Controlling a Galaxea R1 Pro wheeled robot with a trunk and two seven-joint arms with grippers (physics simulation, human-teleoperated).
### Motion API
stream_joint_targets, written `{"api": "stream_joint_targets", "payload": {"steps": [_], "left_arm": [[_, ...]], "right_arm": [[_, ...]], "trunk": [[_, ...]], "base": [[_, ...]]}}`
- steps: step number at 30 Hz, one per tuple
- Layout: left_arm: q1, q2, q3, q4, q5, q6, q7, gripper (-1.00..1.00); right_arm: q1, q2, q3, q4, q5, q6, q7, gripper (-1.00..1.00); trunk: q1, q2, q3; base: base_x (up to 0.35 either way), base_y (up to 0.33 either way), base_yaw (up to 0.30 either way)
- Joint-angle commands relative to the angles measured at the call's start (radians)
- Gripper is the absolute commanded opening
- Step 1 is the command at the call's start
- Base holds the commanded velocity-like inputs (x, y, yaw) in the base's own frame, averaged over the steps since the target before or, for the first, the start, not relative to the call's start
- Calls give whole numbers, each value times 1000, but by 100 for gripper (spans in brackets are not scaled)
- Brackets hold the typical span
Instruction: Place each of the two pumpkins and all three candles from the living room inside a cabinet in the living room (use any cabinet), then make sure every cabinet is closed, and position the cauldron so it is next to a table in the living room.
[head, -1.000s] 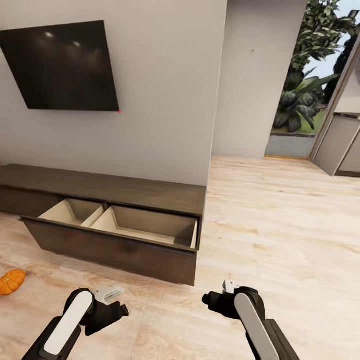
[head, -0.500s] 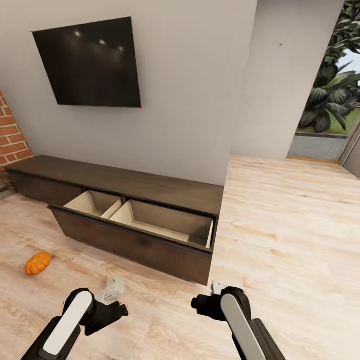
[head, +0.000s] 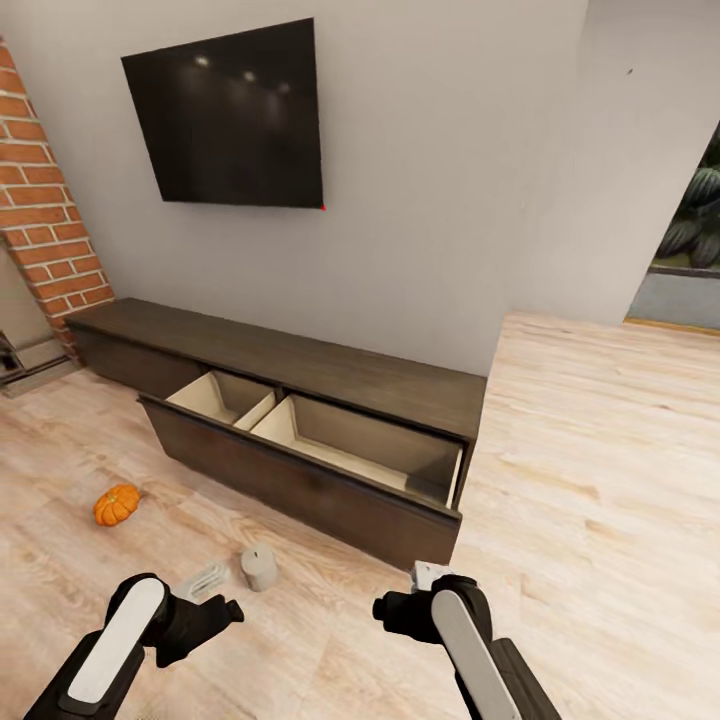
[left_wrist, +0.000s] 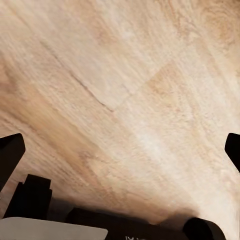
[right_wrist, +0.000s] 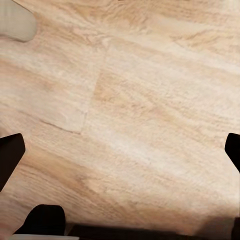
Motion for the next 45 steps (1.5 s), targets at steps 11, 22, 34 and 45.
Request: {"api": "stream_joint_targets", "payload": {"steps": [11,22,34,45], "left_arm": [[0,0,26,1,1,0,0,100],[0,-2,23,1,1,-3,1,100],[0,-2,24,1,3,-4,0,100],[0,-2,23,1,2,-4,0,100]], "right_arm": [[0,2,7,10,0,-1,1,100],[0,3,32,12,0,-1,1,100],[0,3,40,22,1,-1,2,100],[1,-2,73,55,3,-13,4,100]], "trunk": [[0,0,-13],[0,0,-26],[0,0,-41],[0,0,-51]], "base": [[28,7,213],[0,0,212],[12,0,203],[283,0,107]]}}
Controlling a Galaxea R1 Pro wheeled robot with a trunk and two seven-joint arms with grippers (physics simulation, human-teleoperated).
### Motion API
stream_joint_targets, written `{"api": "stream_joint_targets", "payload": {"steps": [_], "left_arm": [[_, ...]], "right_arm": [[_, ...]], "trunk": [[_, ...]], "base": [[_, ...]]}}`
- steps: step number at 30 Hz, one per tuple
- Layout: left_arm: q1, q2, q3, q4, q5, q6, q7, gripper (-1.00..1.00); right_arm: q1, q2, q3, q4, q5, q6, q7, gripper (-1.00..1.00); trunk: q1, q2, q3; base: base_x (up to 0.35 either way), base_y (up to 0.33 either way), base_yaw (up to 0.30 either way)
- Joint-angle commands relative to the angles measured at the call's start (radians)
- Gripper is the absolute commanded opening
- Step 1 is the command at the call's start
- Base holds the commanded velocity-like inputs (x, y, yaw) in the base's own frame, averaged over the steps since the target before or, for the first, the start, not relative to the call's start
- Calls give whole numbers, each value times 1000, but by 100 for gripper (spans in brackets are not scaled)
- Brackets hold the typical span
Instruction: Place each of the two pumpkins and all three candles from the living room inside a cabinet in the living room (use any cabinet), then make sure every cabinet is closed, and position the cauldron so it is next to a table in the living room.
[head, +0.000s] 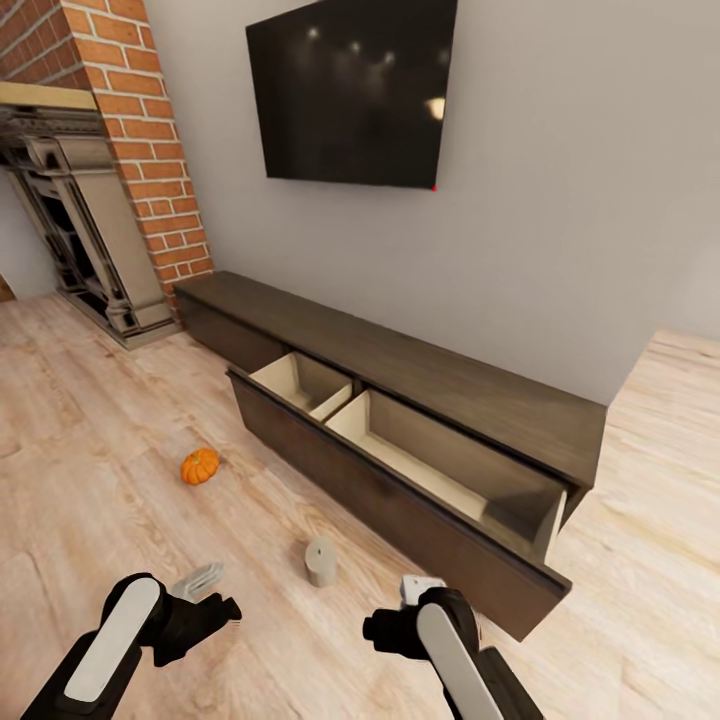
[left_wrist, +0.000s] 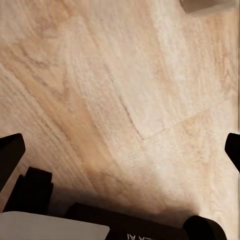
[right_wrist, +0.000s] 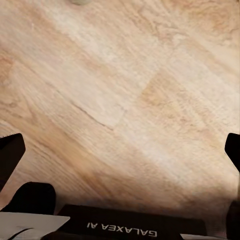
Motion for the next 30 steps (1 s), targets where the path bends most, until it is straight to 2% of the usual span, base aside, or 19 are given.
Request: {"api": "stream_joint_targets", "payload": {"steps": [1,4,7,19,30], "left_arm": [[0,0,0,0,0,0,0,100],[0,0,0,0,0,0,0,100],[0,0,0,0,0,0,0,100],[0,-1,0,0,0,-1,0,100],[0,-2,3,0,-2,-2,-1,100]], "right_arm": [[0,-1,11,2,2,-1,0,100],[0,-2,68,11,18,-10,-1,100],[0,1,88,13,34,-27,-1,100],[0,4,97,12,39,-32,-1,100],[0,4,99,12,39,-32,-1,100]], "trunk": [[0,0,0],[0,0,0],[0,0,0],[0,0,0],[0,0,0]], "base": [[284,0,8],[178,0,3],[44,0,1],[3,0,6],[26,1,250]]}}
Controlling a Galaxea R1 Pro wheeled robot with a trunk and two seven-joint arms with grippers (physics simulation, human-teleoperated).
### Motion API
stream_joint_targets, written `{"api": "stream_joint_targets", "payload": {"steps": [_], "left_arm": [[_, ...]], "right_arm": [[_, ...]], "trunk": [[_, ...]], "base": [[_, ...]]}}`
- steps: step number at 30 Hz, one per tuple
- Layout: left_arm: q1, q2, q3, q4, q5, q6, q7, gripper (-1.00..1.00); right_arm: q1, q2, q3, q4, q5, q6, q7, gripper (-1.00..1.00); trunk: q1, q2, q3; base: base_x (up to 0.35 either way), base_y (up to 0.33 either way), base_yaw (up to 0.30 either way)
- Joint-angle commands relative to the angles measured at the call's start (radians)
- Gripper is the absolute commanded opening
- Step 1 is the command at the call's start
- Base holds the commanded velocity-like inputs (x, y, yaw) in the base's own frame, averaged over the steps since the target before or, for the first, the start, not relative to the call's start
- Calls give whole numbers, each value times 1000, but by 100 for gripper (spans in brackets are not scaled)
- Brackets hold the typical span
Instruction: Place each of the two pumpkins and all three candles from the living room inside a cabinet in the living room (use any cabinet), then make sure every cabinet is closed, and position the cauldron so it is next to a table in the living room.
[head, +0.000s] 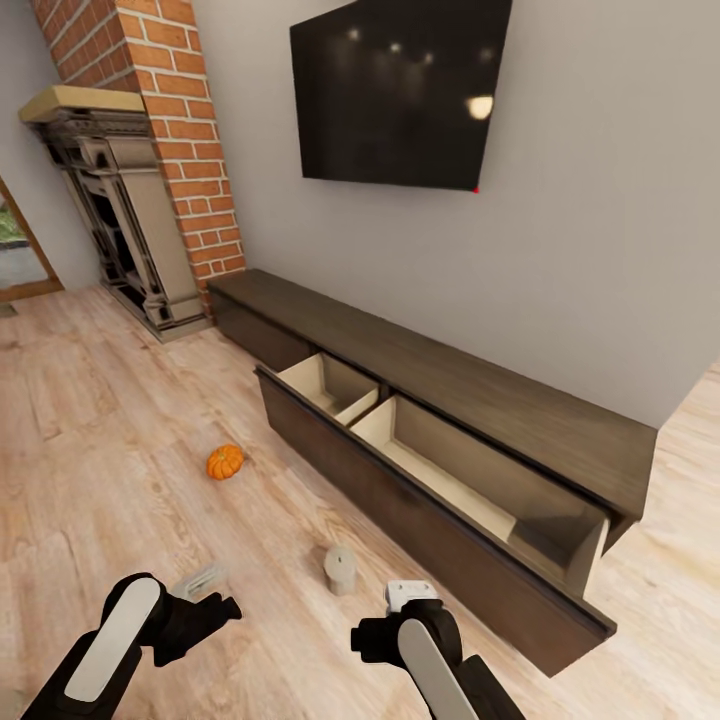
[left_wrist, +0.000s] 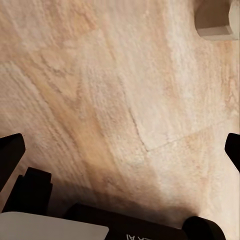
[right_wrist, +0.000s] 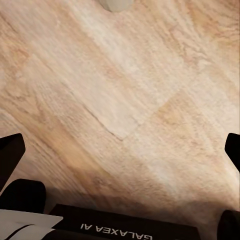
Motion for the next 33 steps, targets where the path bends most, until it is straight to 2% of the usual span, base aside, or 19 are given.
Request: {"api": "stream_joint_targets", "payload": {"steps": [1,7,19,26,33], "left_arm": [[0,0,0,0,0,0,0,100],[0,0,0,0,-2,-1,0,100],[0,0,-1,0,0,-2,-2,100],[0,0,-2,0,0,-4,-3,100],[0,-4,-5,0,-1,-6,-2,100]], "right_arm": [[0,0,0,0,0,0,0,100],[0,0,0,0,-1,0,0,100],[0,0,2,-1,-2,0,0,100],[0,0,2,0,-2,0,0,100],[0,0,3,0,-3,1,1,100]], "trunk": [[0,0,0],[0,0,0],[0,0,0],[0,0,0],[0,0,0]], "base": [[164,17,289],[271,85,222],[99,37,25],[277,76,246],[219,-101,202]]}}
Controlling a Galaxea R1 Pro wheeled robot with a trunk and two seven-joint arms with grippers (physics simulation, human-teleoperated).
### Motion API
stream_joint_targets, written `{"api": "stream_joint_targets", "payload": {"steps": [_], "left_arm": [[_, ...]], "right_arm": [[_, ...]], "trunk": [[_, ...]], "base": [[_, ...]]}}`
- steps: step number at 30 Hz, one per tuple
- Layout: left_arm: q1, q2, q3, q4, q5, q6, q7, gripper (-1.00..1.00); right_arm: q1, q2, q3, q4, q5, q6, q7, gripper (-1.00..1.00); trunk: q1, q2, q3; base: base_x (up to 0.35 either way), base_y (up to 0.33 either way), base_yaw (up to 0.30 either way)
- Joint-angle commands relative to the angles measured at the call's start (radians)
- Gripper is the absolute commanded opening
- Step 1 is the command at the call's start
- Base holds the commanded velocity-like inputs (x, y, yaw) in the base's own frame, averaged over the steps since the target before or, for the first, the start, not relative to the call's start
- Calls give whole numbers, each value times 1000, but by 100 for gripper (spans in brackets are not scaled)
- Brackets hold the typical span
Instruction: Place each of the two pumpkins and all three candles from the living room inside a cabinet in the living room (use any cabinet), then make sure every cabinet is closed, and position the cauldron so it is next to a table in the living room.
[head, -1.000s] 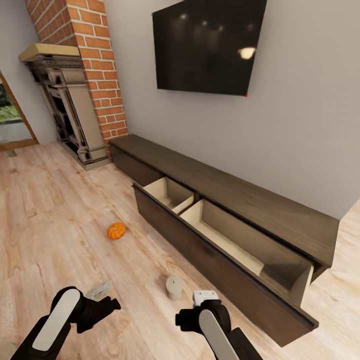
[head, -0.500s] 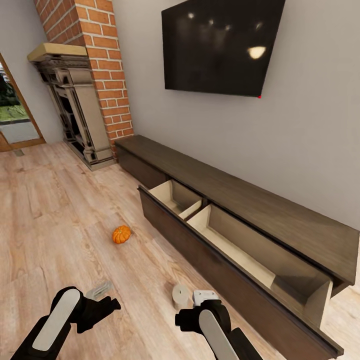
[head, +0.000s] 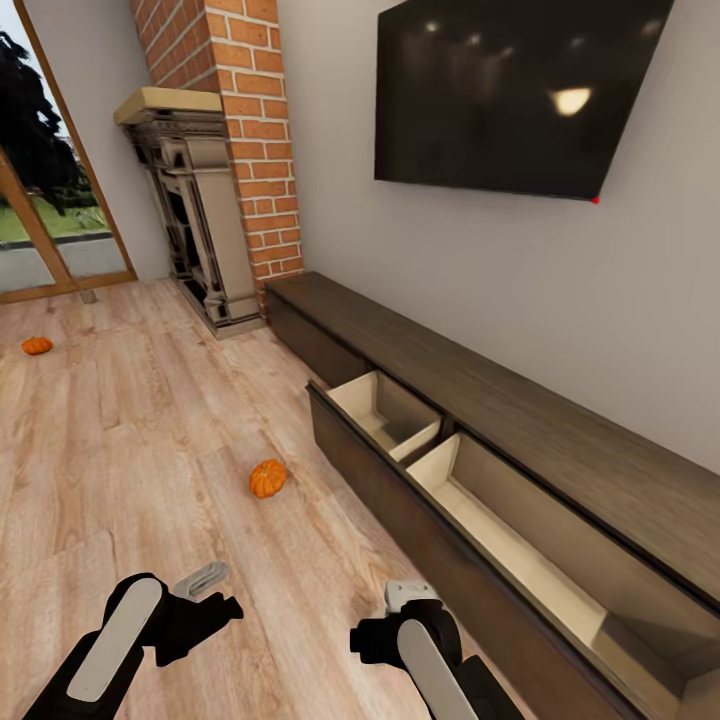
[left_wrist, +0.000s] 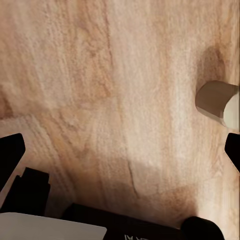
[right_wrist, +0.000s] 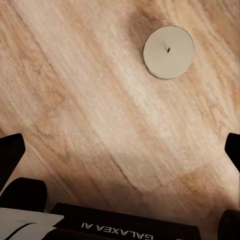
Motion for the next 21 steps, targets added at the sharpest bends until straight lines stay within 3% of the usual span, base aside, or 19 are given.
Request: {"api": "stream_joint_targets", "payload": {"steps": [1,10,18,21], "left_arm": [[0,0,0,0,1,0,0,100],[0,-1,0,0,2,1,-1,100],[0,0,3,0,2,0,-1,100],[0,0,3,0,2,0,-2,100]], "right_arm": [[0,0,0,0,0,0,0,100],[0,0,0,0,1,-1,-1,100],[0,0,0,0,2,-2,-1,100],[0,0,0,0,3,-3,-2,100]], "trunk": [[0,0,0],[0,0,0],[0,0,0],[12,-21,-9]], "base": [[67,-38,52],[178,70,10],[31,13,0],[3,1,0]]}}
